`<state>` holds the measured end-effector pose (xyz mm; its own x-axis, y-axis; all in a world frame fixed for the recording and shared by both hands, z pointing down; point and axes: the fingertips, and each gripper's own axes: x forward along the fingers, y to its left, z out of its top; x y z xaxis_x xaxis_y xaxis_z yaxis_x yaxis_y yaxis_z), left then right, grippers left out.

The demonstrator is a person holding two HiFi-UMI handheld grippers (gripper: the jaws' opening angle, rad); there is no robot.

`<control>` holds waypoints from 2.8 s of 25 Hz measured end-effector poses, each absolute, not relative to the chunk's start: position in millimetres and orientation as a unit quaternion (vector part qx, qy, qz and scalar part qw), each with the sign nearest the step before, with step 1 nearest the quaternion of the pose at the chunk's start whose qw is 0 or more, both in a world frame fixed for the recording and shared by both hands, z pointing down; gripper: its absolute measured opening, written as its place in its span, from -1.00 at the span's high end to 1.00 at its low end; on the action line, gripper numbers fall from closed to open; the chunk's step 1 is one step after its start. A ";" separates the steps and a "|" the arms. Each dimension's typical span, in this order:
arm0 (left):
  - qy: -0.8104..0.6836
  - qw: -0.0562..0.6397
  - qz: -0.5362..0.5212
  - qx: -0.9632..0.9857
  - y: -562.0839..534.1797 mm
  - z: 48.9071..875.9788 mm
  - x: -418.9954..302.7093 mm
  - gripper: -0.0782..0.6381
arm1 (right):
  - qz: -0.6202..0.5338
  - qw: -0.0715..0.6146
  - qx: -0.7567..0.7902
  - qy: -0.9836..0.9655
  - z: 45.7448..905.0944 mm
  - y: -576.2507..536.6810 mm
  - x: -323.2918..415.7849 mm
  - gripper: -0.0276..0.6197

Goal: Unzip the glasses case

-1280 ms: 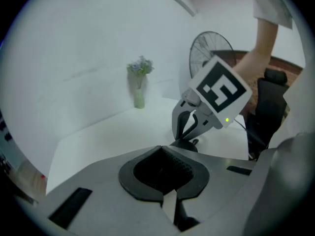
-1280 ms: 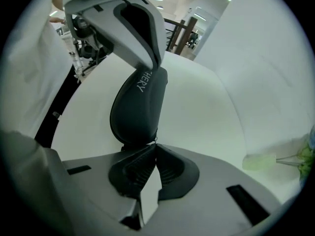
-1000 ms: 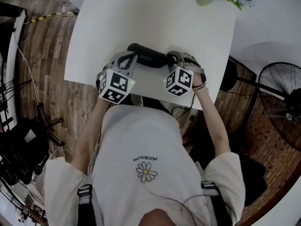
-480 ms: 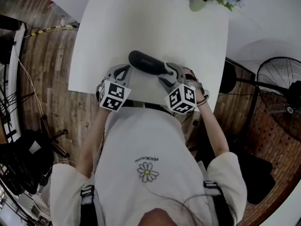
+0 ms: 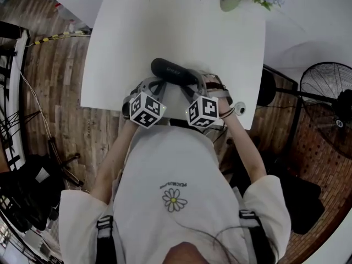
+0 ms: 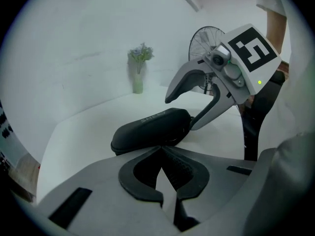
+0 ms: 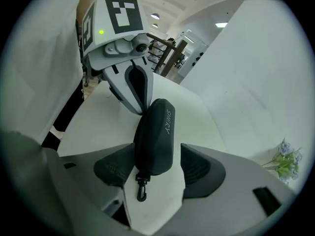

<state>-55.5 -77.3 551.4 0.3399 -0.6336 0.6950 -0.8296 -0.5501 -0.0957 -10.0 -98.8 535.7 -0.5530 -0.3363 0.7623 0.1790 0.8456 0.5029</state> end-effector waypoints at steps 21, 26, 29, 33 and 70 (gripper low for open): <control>-0.404 0.157 0.408 0.804 -56.0 582.7 -46.3 0.75 | -0.265 0.456 0.150 -0.836 499.1 -186.3 -21.8 0.14; -0.409 0.163 0.404 0.802 -53.5 582.9 -47.3 0.74 | -0.260 0.466 0.157 -0.831 507.0 -202.7 -22.4 0.14; -0.409 0.164 0.404 0.802 -53.8 582.9 -47.7 0.74 | -0.253 0.466 0.157 -0.834 508.6 -202.2 -21.3 0.14; -0.419 0.159 0.390 0.804 -59.3 573.5 -49.5 0.74 | -0.244 0.457 0.156 -0.841 501.1 -197.7 -19.6 0.14; -0.653 -0.112 -0.042 0.747 -142.4 219.7 -106.6 0.75 | -0.051 -0.011 0.536 -0.843 266.7 -178.1 92.5 0.89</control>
